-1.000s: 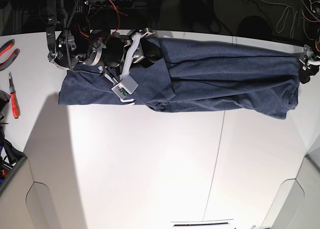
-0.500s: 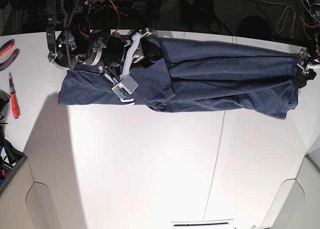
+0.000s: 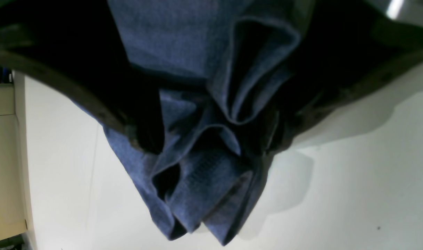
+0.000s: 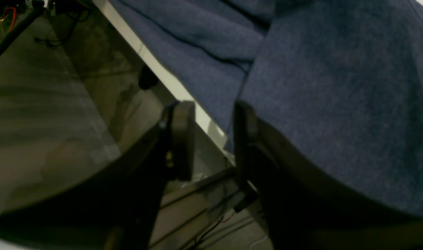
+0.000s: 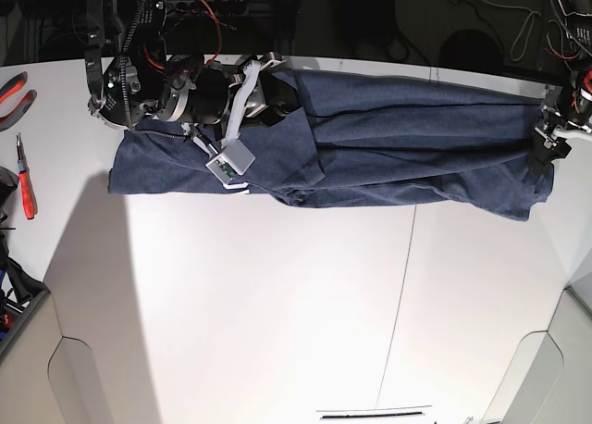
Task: Layout the t-shirt on the table in an organized manner, then fold the t-shirt properly
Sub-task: 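Grasp the folded shirt ends with both grippers and lift, then fold the shirt end held by the left gripper over toward the right gripper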
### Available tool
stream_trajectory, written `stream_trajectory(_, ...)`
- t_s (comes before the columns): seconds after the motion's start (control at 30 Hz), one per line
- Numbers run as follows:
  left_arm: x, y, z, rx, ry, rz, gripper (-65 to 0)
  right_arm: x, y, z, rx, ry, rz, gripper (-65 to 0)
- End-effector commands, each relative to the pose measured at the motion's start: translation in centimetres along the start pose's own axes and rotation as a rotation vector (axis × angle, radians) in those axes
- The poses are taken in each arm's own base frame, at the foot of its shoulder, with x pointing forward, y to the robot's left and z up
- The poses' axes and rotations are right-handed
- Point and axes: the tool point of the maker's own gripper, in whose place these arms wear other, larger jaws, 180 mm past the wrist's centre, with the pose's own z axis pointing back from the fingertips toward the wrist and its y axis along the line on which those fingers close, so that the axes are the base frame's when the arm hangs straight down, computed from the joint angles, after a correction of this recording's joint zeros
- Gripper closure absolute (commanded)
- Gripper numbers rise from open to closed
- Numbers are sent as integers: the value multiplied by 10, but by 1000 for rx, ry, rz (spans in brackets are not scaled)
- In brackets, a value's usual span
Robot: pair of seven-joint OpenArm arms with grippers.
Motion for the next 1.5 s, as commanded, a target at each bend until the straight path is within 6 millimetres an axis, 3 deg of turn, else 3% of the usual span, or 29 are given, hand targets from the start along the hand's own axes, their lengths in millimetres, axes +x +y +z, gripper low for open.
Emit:
stream_trajectory(0.0, 9, -1, 2, -9, -3, -23, -382, 13, 5, 3, 17, -48, 15, -189)
stream_trajectory(0.13, 13, -4, 2, -23, -26, 3, -94, 23, 5, 4, 17, -98, 17, -189)
stream_trajectory(0.2, 15, -5, 2, -29, -35, 12, 0, 28, 4, 5, 15, -121, 22, -189)
stream_trajectory(0.43, 30, -27, 0, -87, -54, -18, 0, 59, -8, 12, -32, -168, 86, -189)
stream_trajectory(0.63, 25, -84, -2, -230, -17, -53, 0, 97, -43, 34, -179, -232, 136, -189)
stream_trajectory(0.77, 9, -130, 7, -368, 14, -22, 0, 107, -71, 58, -259, -296, 89, -189)
stream_trajectory(0.97, -10, -189, 25, -554, 55, 12, 0, 97, -122, 108, -407, -387, -50, -189)
stream_trajectory(1.17, -34, -221, 27, -661, 140, 31, 0, 74, -166, 171, -560, -469, -164, -189)
stream_trajectory(1.33, -73, -253, 23, -743, 251, 40, 0, 63, -184, 213, -626, -534, -217, -189)
stream_trajectory(1.47, -100, -277, 22, -799, 320, 48, 0, 53, -186, 221, -632, -547, -244, -189)
